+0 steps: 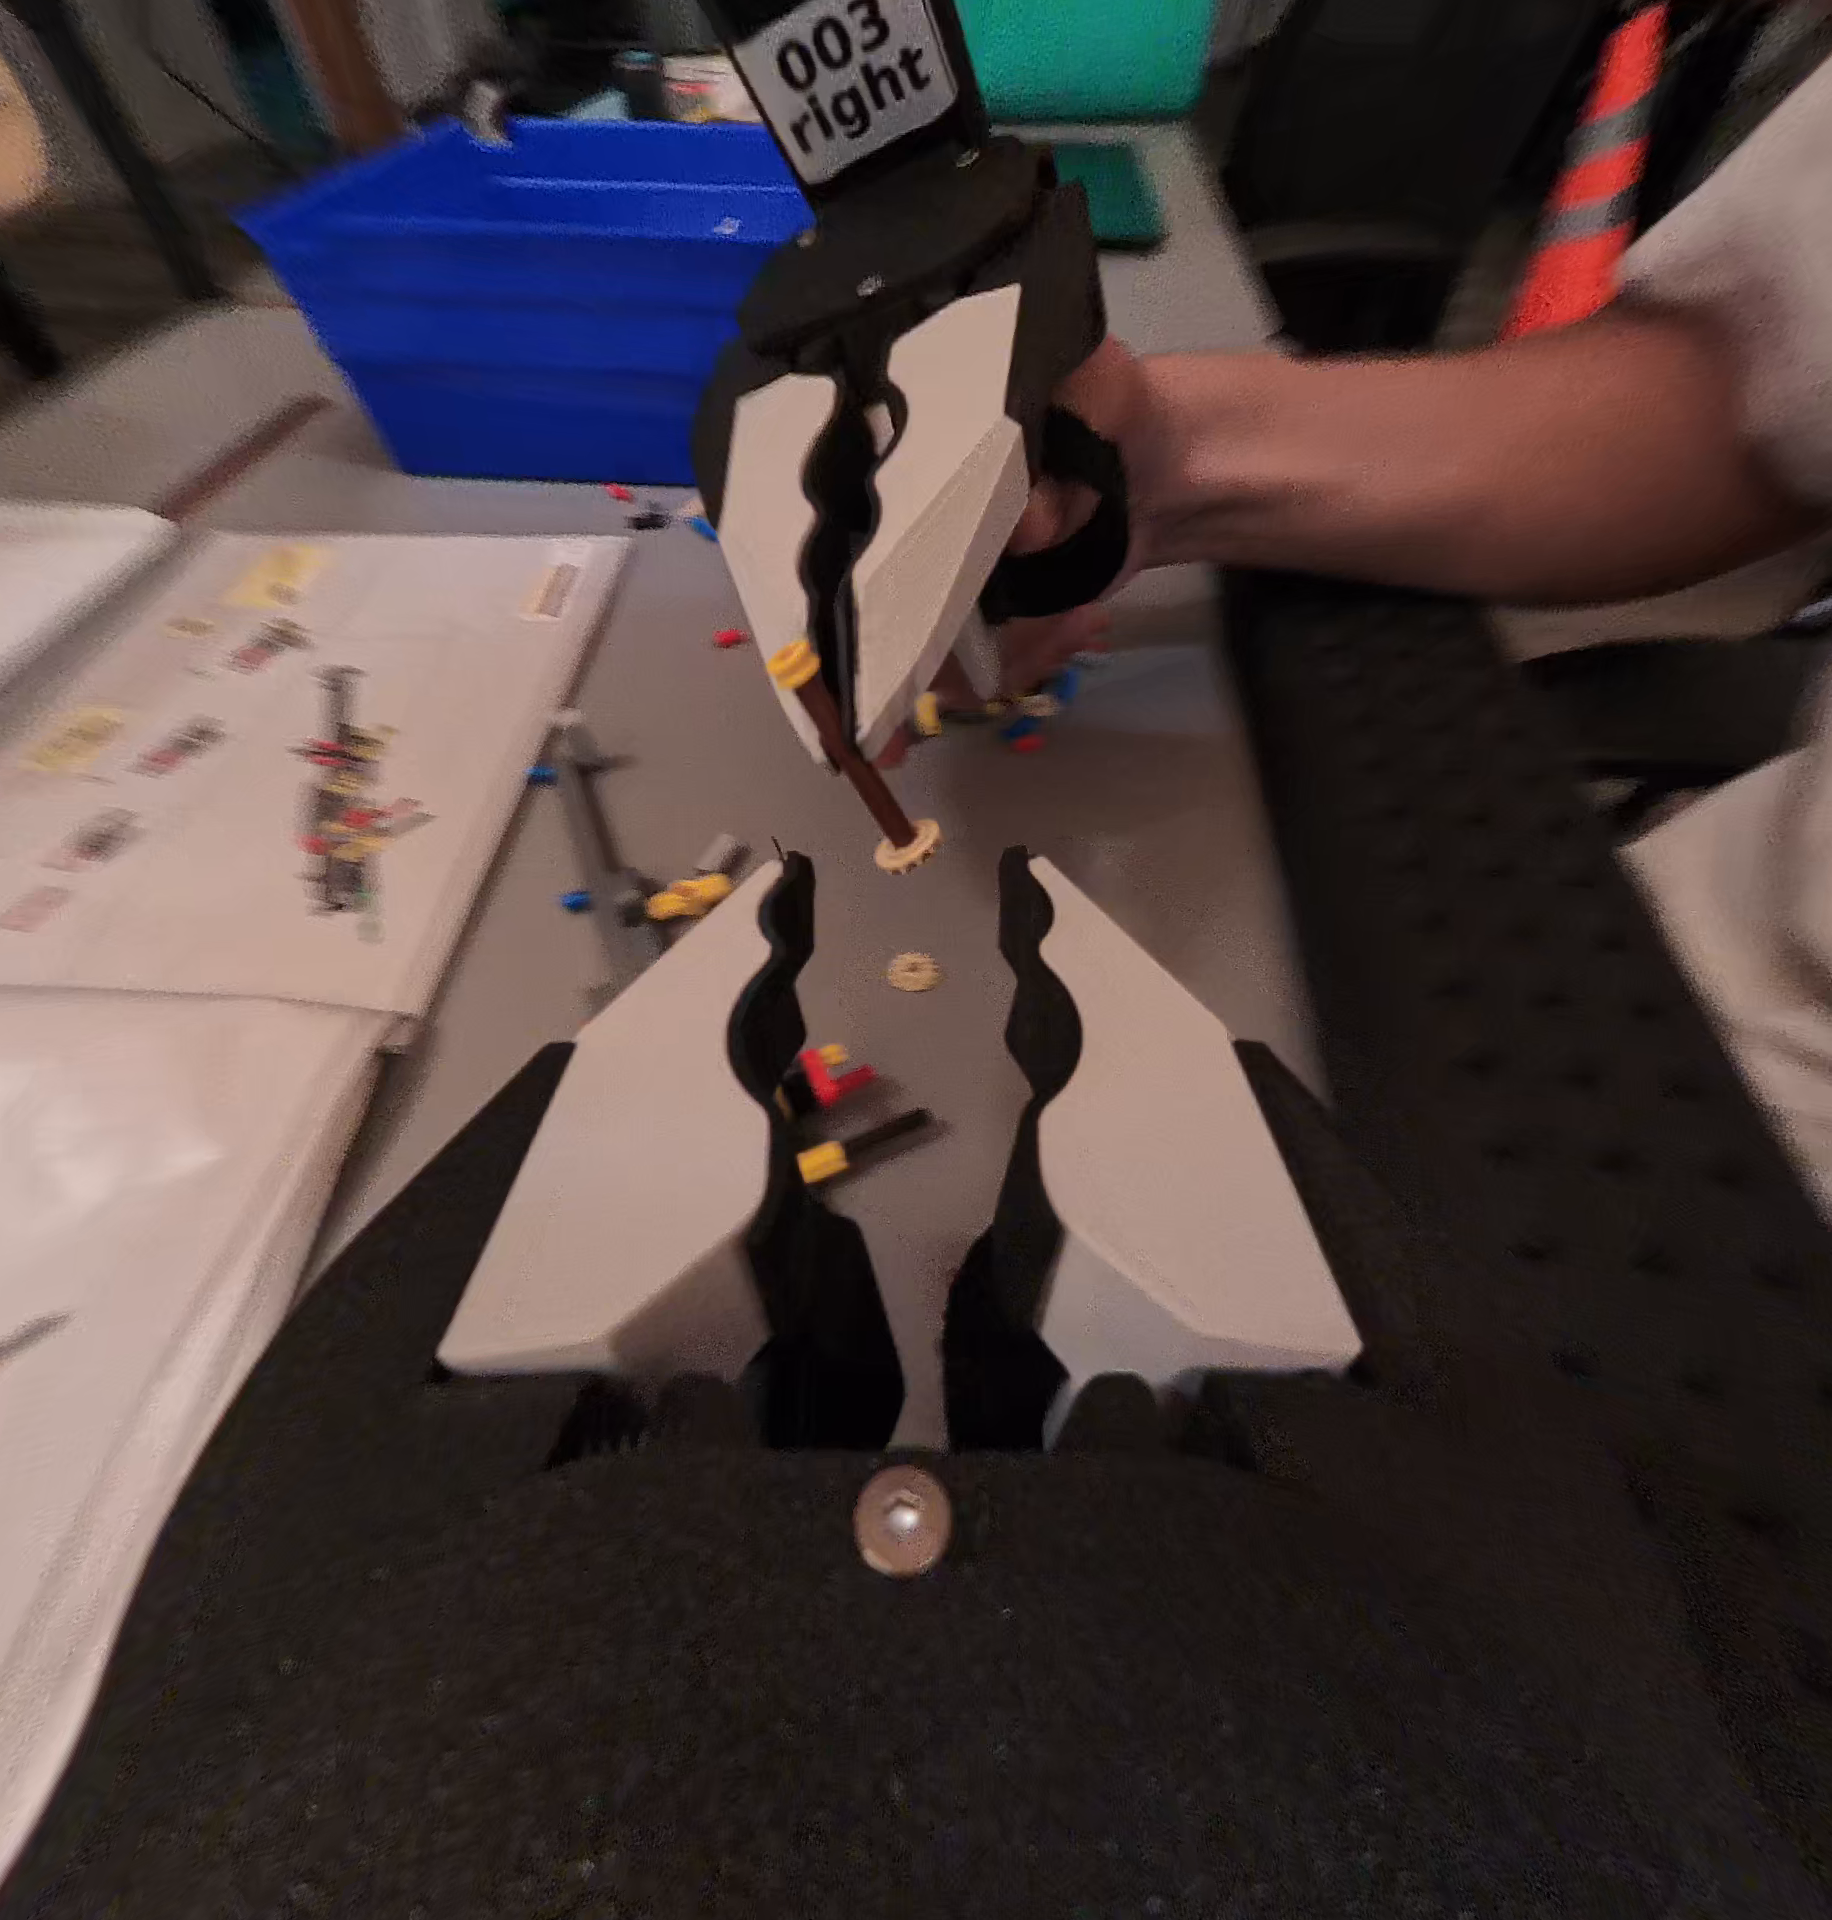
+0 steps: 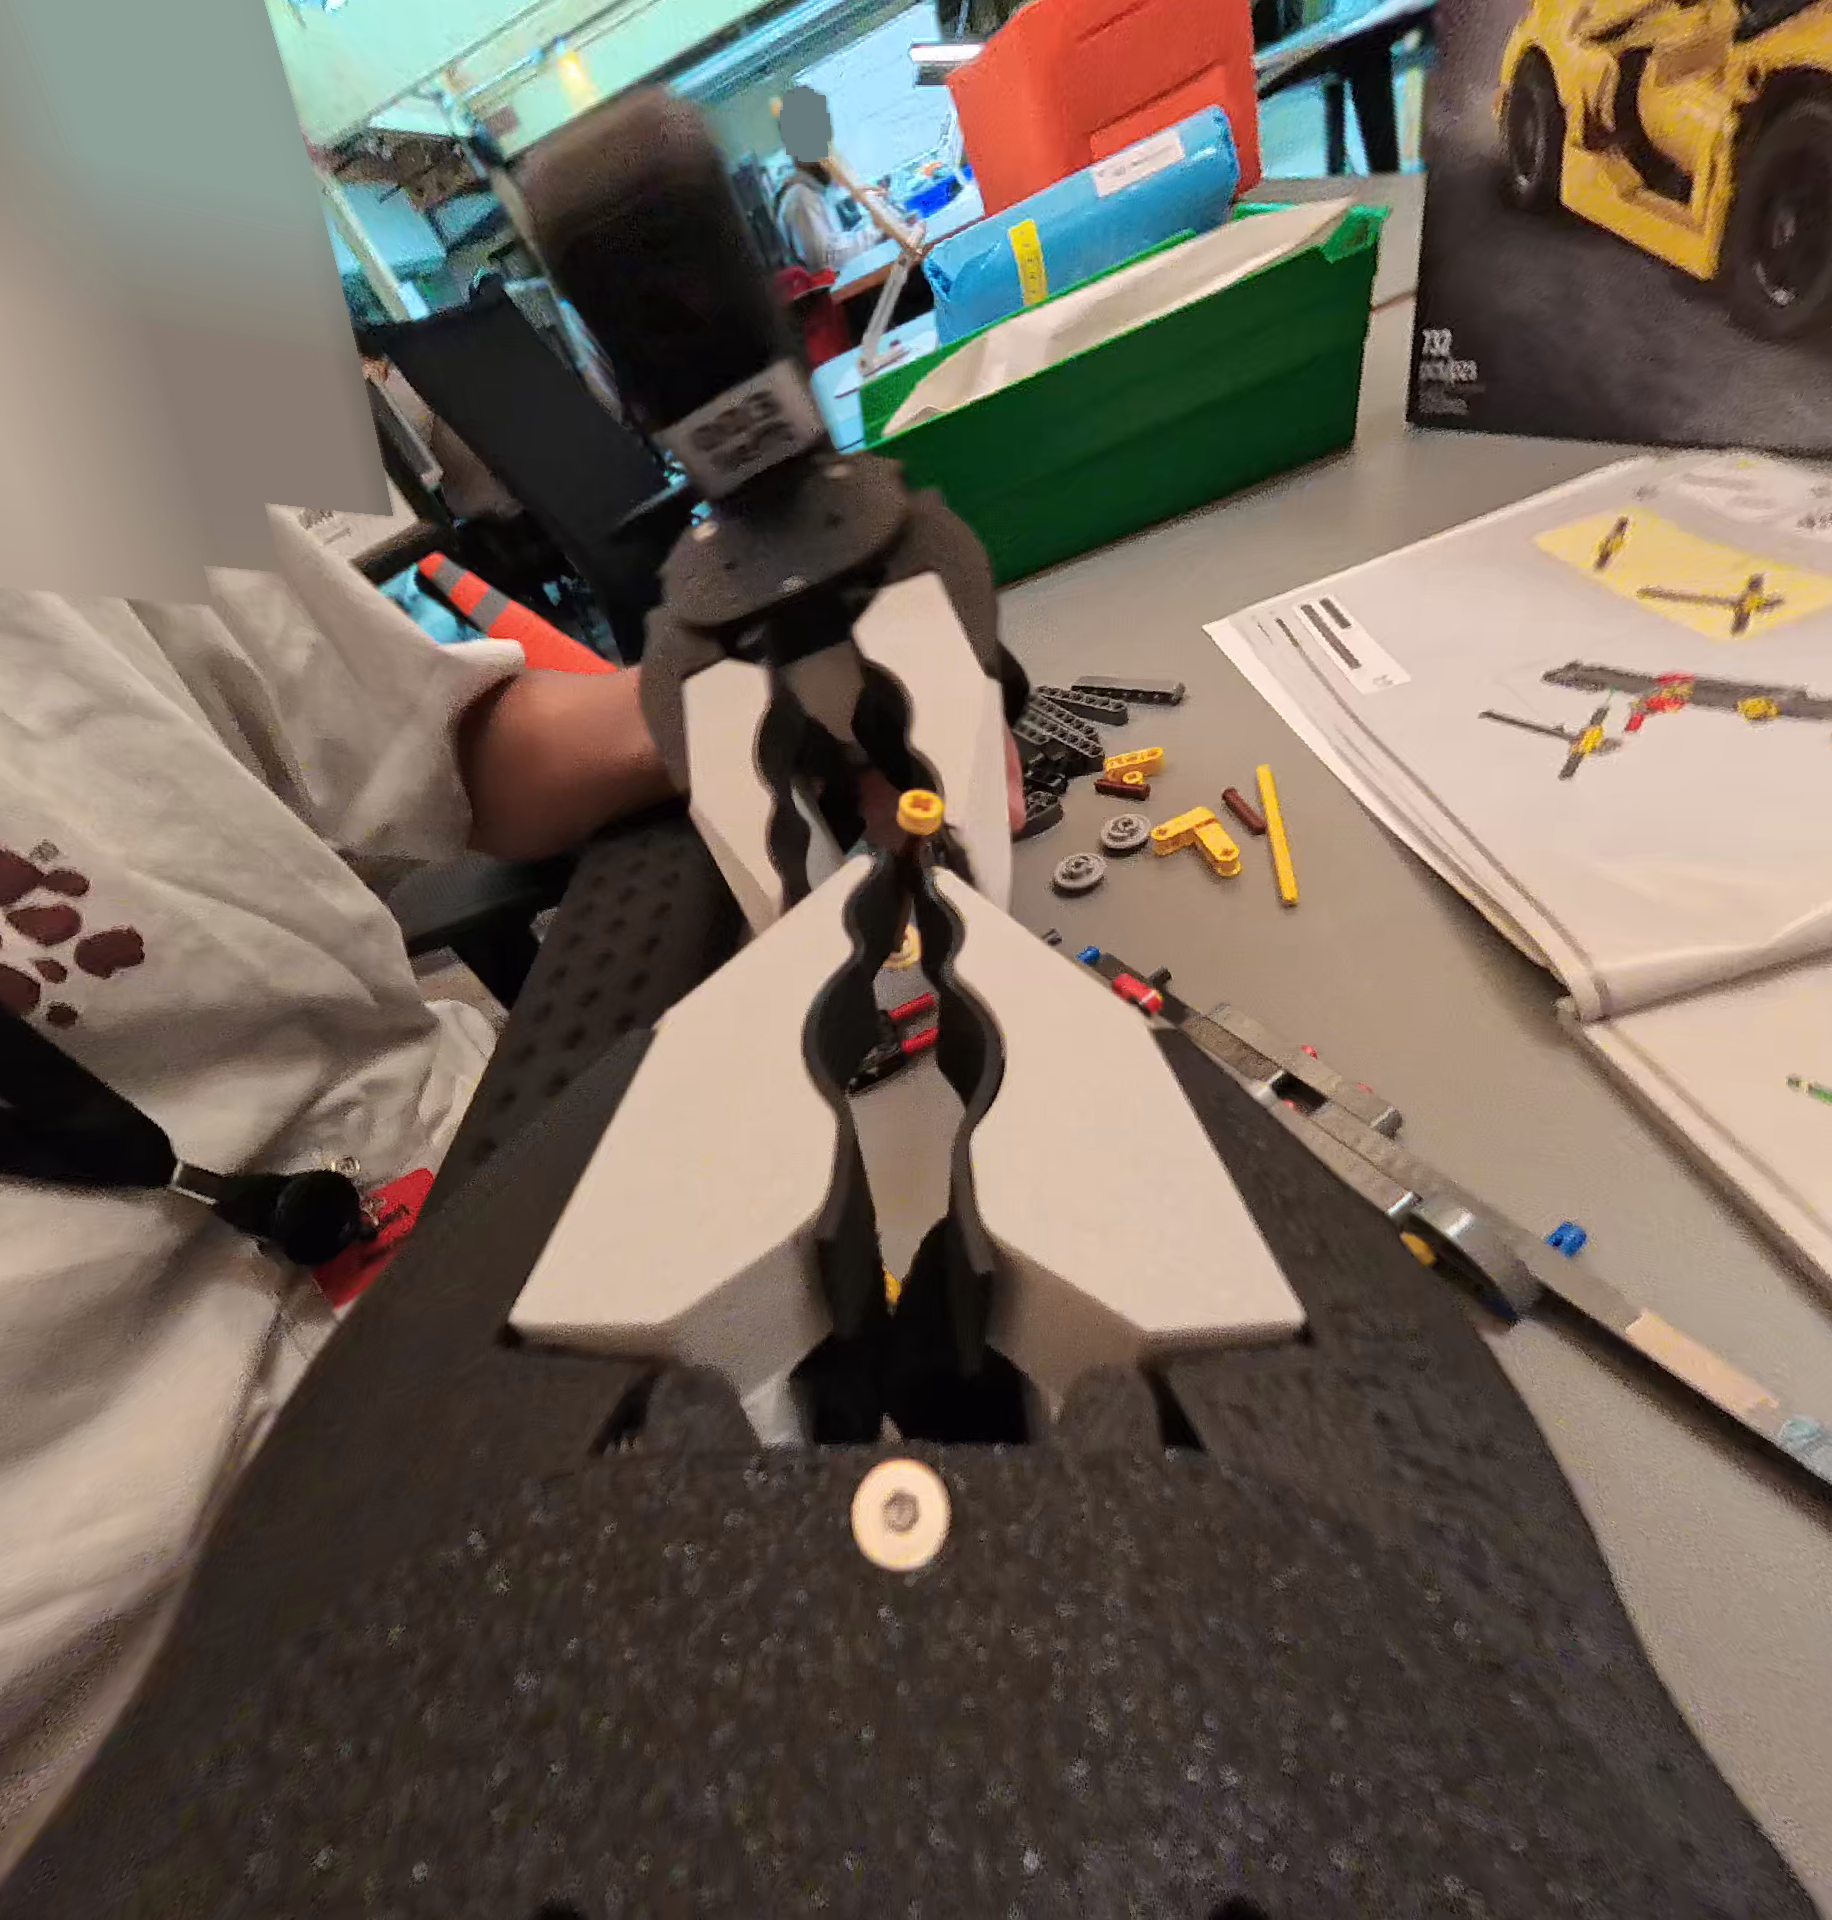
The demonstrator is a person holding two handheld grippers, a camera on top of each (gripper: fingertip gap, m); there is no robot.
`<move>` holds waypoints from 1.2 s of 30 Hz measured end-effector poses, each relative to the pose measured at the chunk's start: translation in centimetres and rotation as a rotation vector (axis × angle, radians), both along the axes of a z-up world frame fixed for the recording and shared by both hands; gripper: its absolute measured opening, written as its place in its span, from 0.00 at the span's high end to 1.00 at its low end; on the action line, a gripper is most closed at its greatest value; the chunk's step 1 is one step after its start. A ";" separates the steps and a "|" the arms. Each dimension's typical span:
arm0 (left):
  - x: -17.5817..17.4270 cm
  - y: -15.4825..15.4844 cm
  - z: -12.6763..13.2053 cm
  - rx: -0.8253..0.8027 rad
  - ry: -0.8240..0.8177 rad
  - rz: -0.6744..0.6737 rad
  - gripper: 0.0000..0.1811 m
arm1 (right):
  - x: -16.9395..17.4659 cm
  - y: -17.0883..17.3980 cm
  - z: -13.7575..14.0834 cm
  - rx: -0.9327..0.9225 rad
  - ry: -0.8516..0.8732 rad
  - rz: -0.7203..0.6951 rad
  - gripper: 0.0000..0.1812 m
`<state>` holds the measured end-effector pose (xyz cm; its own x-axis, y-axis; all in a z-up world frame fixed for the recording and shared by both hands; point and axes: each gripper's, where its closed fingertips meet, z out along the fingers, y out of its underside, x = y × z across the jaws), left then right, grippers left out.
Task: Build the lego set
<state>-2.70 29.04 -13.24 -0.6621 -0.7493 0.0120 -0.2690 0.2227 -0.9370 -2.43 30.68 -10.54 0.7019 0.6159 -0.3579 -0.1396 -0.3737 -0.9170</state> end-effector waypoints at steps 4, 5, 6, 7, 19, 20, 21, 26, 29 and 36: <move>0.7 0.3 -0.2 0.260 -0.175 0.084 0.86 | 0.6 0.6 0.0 -0.065 0.118 -0.019 0.99; 0.7 0.2 -0.1 0.277 -0.191 0.089 0.88 | 0.7 0.6 -0.1 -0.072 0.122 -0.018 0.99; 0.8 0.3 0.0 0.279 -0.196 0.096 0.90 | 0.7 0.6 -0.2 -0.077 0.113 -0.024 0.99; 0.9 0.5 0.3 0.277 -0.204 0.112 0.90 | 0.7 0.6 -0.4 -0.085 0.104 -0.025 0.99; 1.1 0.9 -0.1 0.329 -0.225 0.122 0.98 | 1.1 1.1 -0.8 -0.084 0.078 -0.056 0.93; 1.0 0.8 0.1 0.294 -0.217 0.115 0.98 | 1.1 0.9 -0.5 -0.047 0.038 -0.053 0.91; 0.9 0.7 0.4 0.255 -0.210 0.106 0.98 | 1.0 0.6 -0.2 -0.002 -0.008 -0.041 0.87; 0.1 -0.4 1.5 0.058 -0.156 0.029 0.98 | 0.2 0.3 1.1 0.274 -0.247 -0.066 0.63; -0.2 -0.8 2.2 0.001 -0.158 0.008 0.98 | -0.7 0.3 1.1 0.311 -0.285 -0.067 0.65; -0.8 -1.2 2.7 -0.035 -0.156 -0.032 0.98 | -1.2 -0.2 1.3 0.319 -0.262 -0.025 0.73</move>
<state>-3.48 27.89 -10.56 -0.6814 -0.7288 -0.0673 -0.1129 0.1955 -0.9742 -3.64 30.44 -9.24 0.7599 0.6487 0.0412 0.1088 -0.0644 -0.9920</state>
